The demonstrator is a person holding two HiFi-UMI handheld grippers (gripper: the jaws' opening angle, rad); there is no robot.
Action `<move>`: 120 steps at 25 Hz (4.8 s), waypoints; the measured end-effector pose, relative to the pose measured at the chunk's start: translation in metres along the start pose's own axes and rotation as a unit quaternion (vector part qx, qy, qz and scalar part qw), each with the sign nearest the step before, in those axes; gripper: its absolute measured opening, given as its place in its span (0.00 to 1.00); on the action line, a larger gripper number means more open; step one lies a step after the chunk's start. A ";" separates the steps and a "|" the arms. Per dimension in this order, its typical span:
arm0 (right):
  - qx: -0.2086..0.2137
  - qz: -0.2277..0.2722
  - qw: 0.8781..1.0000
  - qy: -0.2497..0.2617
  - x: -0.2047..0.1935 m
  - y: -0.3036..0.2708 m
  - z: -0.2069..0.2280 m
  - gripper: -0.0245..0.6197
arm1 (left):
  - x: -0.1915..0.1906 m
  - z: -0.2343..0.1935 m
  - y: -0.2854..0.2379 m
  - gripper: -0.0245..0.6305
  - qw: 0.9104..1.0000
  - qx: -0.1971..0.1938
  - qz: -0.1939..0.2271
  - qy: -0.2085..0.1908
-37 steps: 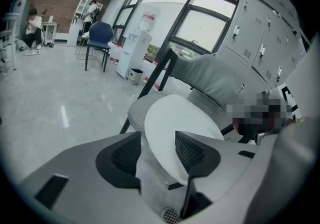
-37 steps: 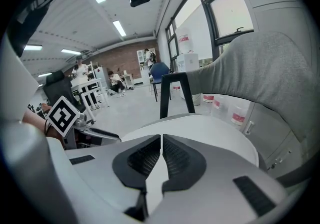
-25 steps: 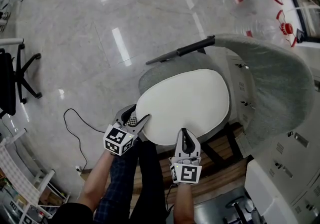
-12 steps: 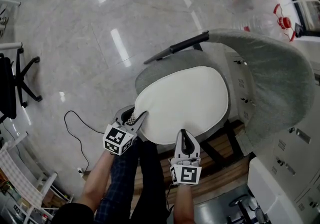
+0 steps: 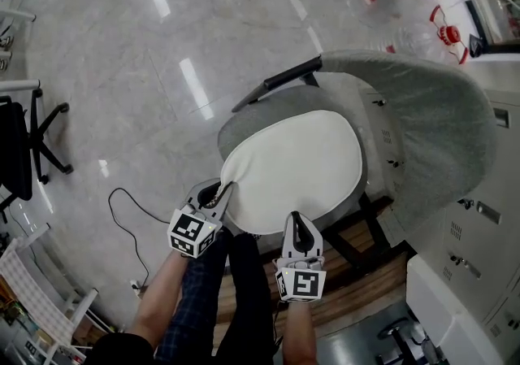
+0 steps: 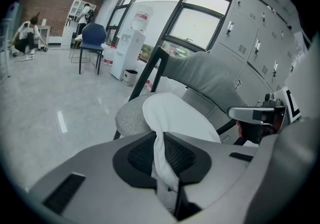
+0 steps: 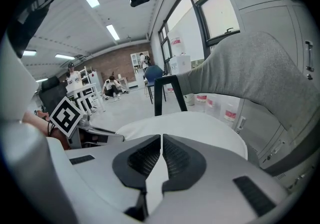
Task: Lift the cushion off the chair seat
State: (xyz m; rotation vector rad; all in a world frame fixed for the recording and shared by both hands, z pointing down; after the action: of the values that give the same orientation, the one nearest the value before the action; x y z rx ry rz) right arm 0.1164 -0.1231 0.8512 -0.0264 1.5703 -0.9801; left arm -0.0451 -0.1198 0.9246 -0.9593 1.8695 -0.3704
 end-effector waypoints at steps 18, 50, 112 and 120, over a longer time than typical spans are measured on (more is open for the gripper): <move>-0.043 0.054 0.997 -0.023 0.088 0.081 0.013 0.09 | 0.104 0.118 0.061 0.11 0.994 -0.060 0.041 -0.079; -0.084 0.152 0.985 0.000 0.243 0.239 0.005 0.09 | 0.226 0.239 0.229 0.10 0.974 -0.076 0.116 -0.180; -0.167 0.260 0.950 0.037 0.351 0.474 -0.081 0.09 | 0.289 0.399 0.458 0.10 0.922 -0.168 0.199 -0.286; -0.164 0.253 0.953 0.036 0.346 0.473 -0.084 0.09 | 0.287 0.396 0.458 0.10 0.923 -0.168 0.198 -0.283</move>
State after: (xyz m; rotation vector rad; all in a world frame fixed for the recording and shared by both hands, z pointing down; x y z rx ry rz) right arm 0.1851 0.0465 0.2883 0.1755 1.6776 -0.3187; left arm 0.0224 0.0174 0.2719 -0.7706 1.5491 0.4489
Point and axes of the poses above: the fingertips, and each gripper's own axes: y backward along the fingers, z to its right, x out of its top, the point moved 1 cm from there along y, backward along the fingers, and after that the axes turned 6 degrees about y, right-handed, at the moved point
